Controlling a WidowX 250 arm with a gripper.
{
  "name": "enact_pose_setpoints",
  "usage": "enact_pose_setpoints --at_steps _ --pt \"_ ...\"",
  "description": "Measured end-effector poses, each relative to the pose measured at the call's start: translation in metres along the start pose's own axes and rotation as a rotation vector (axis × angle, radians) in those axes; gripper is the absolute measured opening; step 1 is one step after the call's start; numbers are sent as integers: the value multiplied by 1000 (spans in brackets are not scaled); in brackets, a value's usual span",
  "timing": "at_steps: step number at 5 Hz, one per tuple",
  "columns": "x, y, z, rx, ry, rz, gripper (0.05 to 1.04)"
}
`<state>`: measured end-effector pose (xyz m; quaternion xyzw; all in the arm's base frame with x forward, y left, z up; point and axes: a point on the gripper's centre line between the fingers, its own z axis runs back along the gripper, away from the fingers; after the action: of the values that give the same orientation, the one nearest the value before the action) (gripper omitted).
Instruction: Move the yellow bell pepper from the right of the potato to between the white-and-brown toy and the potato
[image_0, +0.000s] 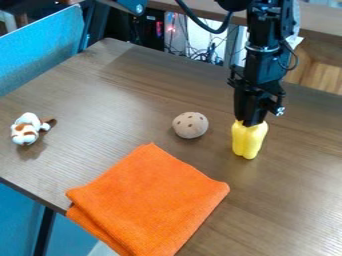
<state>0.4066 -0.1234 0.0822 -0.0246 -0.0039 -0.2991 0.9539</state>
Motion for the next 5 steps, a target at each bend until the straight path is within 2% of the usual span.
enact_pose_setpoints --at_steps 1,2,3,4,5 --pt "1 0 0 -3 -1 2 247" --pt "-2 0 0 -1 -5 4 247" --pt "-20 -8 14 -34 -30 3 227" --pt "-51 1 43 -53 -100 61 217" --pt "-79 17 53 -69 -125 141 217"
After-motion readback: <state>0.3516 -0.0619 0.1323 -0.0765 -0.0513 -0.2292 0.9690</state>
